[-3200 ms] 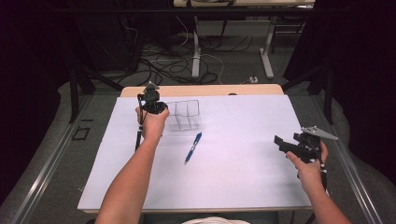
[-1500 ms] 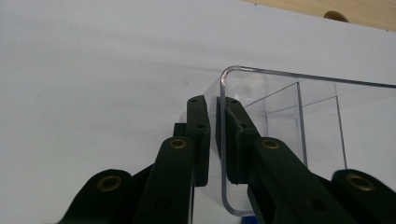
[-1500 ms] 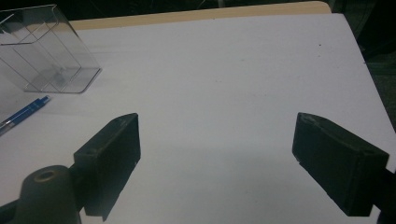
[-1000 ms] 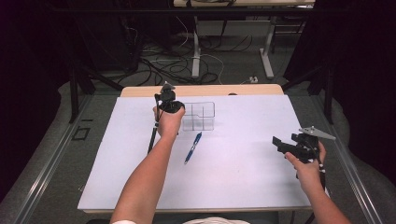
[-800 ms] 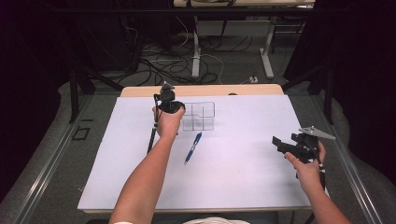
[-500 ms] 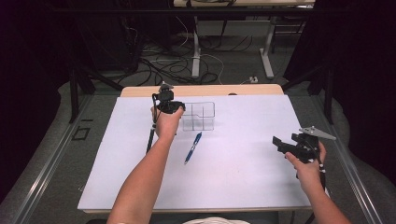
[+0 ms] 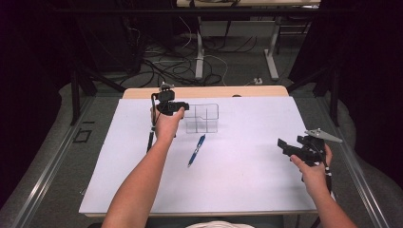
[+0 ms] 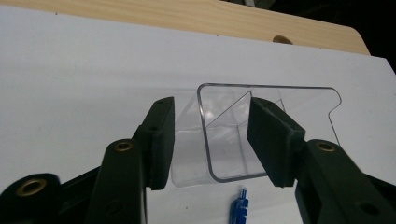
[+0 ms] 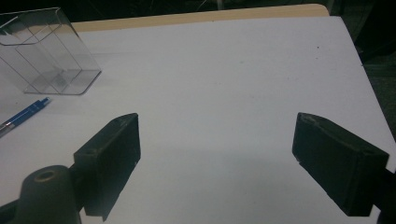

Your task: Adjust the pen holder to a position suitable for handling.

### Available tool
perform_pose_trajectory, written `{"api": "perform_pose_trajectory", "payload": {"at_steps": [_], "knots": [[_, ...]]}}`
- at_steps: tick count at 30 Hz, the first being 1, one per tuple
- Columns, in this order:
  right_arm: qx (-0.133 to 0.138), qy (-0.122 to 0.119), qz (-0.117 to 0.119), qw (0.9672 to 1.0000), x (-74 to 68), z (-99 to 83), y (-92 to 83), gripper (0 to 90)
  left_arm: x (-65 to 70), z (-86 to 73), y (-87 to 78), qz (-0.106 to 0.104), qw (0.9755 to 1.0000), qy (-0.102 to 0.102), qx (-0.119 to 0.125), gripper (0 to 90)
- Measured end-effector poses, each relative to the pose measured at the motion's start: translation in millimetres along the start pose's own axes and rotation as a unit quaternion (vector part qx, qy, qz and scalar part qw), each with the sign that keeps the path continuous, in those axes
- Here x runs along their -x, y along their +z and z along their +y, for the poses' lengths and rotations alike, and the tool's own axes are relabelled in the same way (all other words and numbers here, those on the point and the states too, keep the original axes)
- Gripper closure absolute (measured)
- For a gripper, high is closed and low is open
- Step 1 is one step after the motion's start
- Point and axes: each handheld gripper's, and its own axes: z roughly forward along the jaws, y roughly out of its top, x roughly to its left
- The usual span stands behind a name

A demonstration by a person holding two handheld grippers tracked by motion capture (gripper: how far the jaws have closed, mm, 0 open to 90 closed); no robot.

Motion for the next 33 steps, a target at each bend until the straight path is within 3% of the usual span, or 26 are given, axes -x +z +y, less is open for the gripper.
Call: {"api": "perform_pose_trajectory", "payload": {"at_steps": [4,8,11,20,22,26,29,33], "knots": [[0.0,0.006,-0.001,1.0,-0.4,0.0,-0.4,14.7,2.2,-0.4,-5.4,0.002,0.9994,0.03,0.015,42.8],[-0.002,0.006,-0.002,1.0,-0.9,-0.3,-0.2,14.7,3.5,-2.4,-12.2,0.001,0.9965,0.078,0.03,36.4],[-0.001,0.006,-0.003,1.0,-1.2,-0.2,-0.6,14.7,3.3,-5.2,-19.0,-0.004,0.9942,0.098,0.043,32.9],[0.0,0.007,-0.004,1.0,-1.0,-0.3,-0.8,14.7,-5.7,-14.9,-38.8,-0.018,0.9857,0.161,0.046,27.9],[0.001,0.005,-0.007,1.0,-1.0,-0.5,-0.2,14.7,-7.5,-17.8,-42.5,-0.027,0.9827,0.177,0.048,27.3],[0.002,0.002,-0.007,1.0,-1.3,-0.7,0.2,14.7,-12.6,-25.3,-49.1,-0.05,0.9806,0.182,0.052,22.0],[0.003,0.0,-0.007,1.0,-1.4,-0.7,0.4,14.7,-19.0,-31.1,-52.1,-0.065,0.9815,0.171,0.055,15.9],[0.013,0.0,-0.008,0.9999,-2.3,-1.3,2.6,14.7,-25.5,-38.3,-55.3,-0.064,0.9821,0.168,0.055,15.3]]}}
